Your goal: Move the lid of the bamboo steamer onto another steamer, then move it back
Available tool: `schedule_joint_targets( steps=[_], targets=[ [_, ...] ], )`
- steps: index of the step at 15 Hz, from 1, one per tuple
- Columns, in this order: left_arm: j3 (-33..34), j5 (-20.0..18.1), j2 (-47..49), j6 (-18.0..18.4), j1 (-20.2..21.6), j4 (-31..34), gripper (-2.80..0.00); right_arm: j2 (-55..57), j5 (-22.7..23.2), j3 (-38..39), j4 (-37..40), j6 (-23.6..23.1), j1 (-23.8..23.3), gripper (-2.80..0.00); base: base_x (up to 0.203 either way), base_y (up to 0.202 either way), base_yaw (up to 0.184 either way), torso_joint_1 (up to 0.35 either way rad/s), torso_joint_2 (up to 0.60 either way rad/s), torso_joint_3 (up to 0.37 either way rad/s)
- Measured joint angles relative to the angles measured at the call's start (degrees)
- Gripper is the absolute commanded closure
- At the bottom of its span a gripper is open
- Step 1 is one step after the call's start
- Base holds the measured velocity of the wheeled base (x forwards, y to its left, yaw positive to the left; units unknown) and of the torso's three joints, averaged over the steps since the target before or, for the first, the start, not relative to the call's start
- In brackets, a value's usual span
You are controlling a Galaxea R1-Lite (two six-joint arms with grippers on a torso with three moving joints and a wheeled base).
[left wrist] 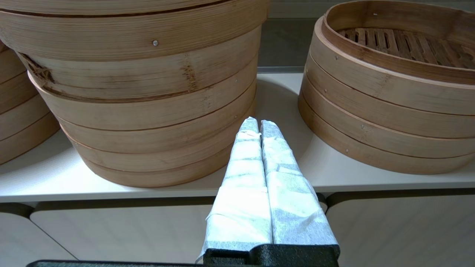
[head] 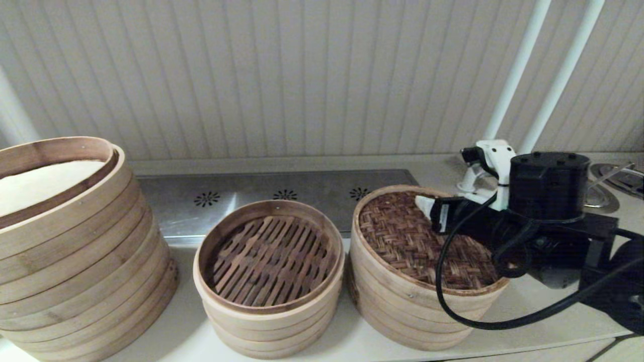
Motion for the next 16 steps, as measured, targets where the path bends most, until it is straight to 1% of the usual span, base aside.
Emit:
schedule_joint_targets(
  steps=[2,5,7,9,12,14,16],
  targets=[
    [0.00,0.00,0.00,-0.01,0.00,0.01,0.00,-4.63,-0.21,0.18,3.10,-2.02,-1.20,0.00,0.000,0.000,0.000,0.000,0.00,0.000],
    [0.00,0.00,0.00,-0.01,0.00,-0.01,0.00,-13.11,-0.65,0.79,8.65,-7.09,-3.45,0.00,0.000,0.000,0.000,0.000,0.00,0.000],
    [0.00,0.00,0.00,-0.02,0.00,-0.02,0.00,-19.07,-3.24,1.00,14.07,-9.09,-3.79,0.00,0.000,0.000,0.000,0.000,0.00,0.000],
    [0.00,-0.01,0.00,-0.01,0.00,0.00,0.00,-24.87,-7.65,0.79,20.68,-9.96,-1.21,0.00,0.000,0.000,0.000,0.000,0.00,0.000],
    [0.00,-0.02,0.00,0.00,0.00,0.00,0.00,-33.82,-11.74,-0.95,30.90,-9.92,3.91,0.00,0.000,0.000,0.000,0.000,0.00,0.000],
    [0.00,0.00,0.00,-0.02,0.00,0.00,0.00,-39.74,-13.99,-2.82,38.41,-8.95,5.58,0.00,0.000,0.000,0.000,0.000,0.00,0.000],
    [0.00,0.02,0.00,-0.02,0.00,-0.02,0.00,-45.09,-14.91,-5.01,45.45,-7.38,5.85,0.00,0.000,0.000,0.000,0.000,0.00,0.000]
  ],
)
